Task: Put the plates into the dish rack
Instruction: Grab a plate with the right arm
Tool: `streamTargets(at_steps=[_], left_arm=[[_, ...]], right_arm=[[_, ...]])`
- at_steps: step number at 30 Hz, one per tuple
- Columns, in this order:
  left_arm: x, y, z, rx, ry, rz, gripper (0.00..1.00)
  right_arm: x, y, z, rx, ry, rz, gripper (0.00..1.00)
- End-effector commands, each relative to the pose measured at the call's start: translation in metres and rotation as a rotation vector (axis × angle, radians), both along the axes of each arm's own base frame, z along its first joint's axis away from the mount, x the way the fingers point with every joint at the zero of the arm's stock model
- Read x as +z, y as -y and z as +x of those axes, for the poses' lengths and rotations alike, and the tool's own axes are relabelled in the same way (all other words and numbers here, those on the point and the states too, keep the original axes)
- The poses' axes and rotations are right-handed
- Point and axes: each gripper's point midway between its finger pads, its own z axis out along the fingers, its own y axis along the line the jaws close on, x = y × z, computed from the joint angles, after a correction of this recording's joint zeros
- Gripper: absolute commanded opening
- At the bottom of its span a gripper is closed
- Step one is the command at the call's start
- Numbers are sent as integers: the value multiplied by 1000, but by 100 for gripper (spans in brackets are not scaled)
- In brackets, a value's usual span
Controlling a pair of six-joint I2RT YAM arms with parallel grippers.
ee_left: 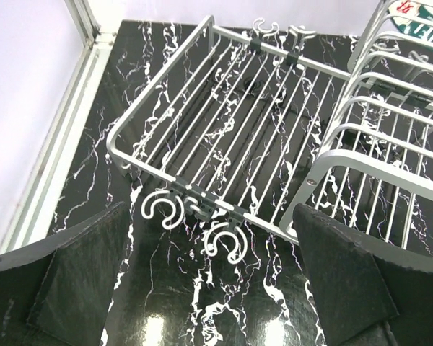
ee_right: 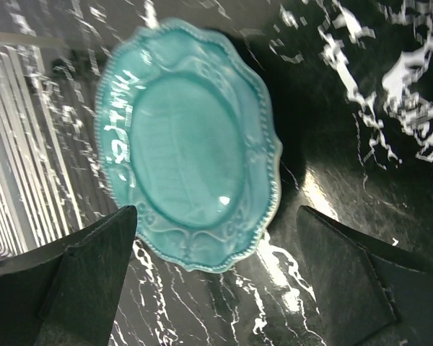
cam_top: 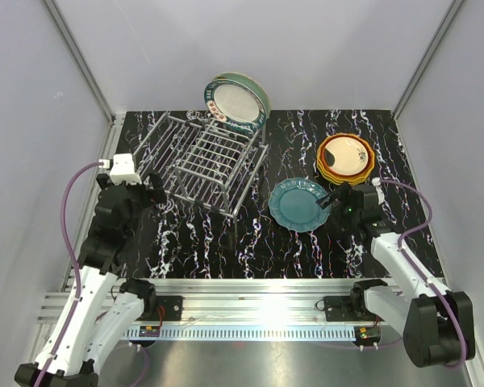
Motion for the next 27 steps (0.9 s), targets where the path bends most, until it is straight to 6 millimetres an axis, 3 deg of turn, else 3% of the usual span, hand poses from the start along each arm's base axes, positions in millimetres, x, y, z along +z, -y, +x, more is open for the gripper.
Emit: streamTargets(at_steps=[1, 5, 15, 27], left_arm=[[19, -6, 0, 34, 90, 15, 99], [17, -10, 0, 58, 81, 13, 99], [17, -17, -3, 96, 81, 16, 99], [14, -14, -2, 79, 68, 29, 99]], right_arm=[[-3, -5, 9, -28, 30, 70, 98], [-21, -7, 7, -29, 4, 86, 94], [-36, -13, 18, -14, 11, 107, 89], [-60, -14, 17, -23, -21, 117, 78]])
